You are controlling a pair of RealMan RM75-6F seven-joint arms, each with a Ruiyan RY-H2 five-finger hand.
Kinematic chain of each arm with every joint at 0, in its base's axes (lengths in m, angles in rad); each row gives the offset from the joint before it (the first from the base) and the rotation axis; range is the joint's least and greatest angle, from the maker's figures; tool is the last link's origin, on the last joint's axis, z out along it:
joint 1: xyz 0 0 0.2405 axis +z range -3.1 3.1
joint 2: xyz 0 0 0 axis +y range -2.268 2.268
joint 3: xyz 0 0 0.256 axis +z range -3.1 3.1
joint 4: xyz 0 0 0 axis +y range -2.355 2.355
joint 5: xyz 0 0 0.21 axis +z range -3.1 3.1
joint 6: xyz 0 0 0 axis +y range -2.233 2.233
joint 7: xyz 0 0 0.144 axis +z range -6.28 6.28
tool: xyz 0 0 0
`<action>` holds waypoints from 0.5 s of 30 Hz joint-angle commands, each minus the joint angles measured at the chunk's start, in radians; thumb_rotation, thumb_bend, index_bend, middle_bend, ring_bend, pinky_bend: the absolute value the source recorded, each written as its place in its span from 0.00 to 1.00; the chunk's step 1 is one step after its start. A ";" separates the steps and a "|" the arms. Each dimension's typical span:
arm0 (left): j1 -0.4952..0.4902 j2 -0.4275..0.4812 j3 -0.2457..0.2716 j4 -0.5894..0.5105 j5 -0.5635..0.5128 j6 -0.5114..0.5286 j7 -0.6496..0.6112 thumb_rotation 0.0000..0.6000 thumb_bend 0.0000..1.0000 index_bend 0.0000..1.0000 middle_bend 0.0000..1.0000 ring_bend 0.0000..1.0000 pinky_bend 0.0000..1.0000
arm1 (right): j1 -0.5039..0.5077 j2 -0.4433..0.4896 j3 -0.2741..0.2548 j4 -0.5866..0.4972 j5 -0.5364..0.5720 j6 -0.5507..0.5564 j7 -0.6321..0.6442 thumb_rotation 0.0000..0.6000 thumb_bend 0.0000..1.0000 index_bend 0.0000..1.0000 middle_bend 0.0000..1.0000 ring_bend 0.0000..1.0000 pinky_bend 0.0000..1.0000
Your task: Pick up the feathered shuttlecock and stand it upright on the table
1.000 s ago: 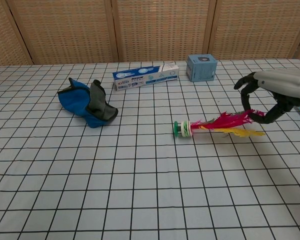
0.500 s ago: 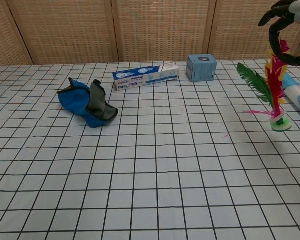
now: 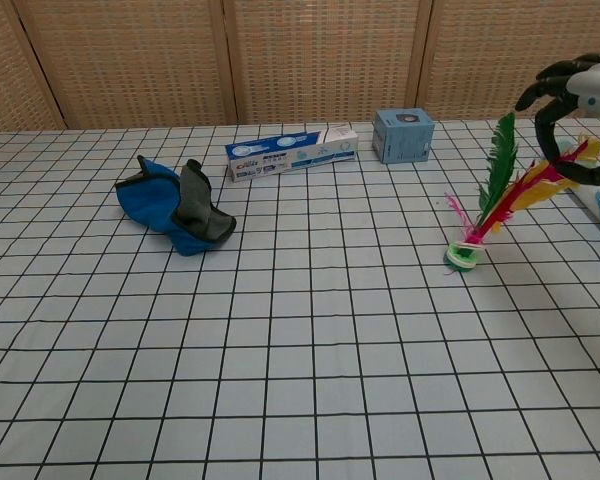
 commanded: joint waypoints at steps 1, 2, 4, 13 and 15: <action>0.000 0.001 0.000 0.000 0.000 0.001 -0.001 1.00 0.00 0.00 0.00 0.00 0.00 | -0.012 -0.012 -0.014 0.001 -0.015 0.001 0.016 1.00 0.66 0.78 0.23 0.00 0.00; 0.001 0.001 0.000 0.000 0.000 0.001 -0.002 1.00 0.00 0.00 0.00 0.00 0.00 | -0.015 -0.014 -0.019 -0.001 -0.020 0.001 0.022 1.00 0.66 0.78 0.23 0.00 0.00; 0.001 0.001 0.000 -0.001 0.001 0.002 -0.003 1.00 0.00 0.00 0.00 0.00 0.00 | -0.023 -0.016 -0.029 -0.005 -0.037 0.005 0.031 1.00 0.63 0.78 0.23 0.00 0.00; 0.006 0.004 0.005 -0.003 0.015 0.014 -0.007 1.00 0.00 0.00 0.00 0.00 0.00 | -0.049 -0.005 -0.042 -0.041 -0.110 0.050 0.057 1.00 0.02 0.03 0.02 0.00 0.00; 0.008 0.004 0.006 -0.004 0.016 0.016 -0.009 1.00 0.00 0.00 0.00 0.00 0.00 | -0.055 0.005 -0.034 -0.055 -0.113 0.065 0.063 1.00 0.00 0.00 0.00 0.00 0.00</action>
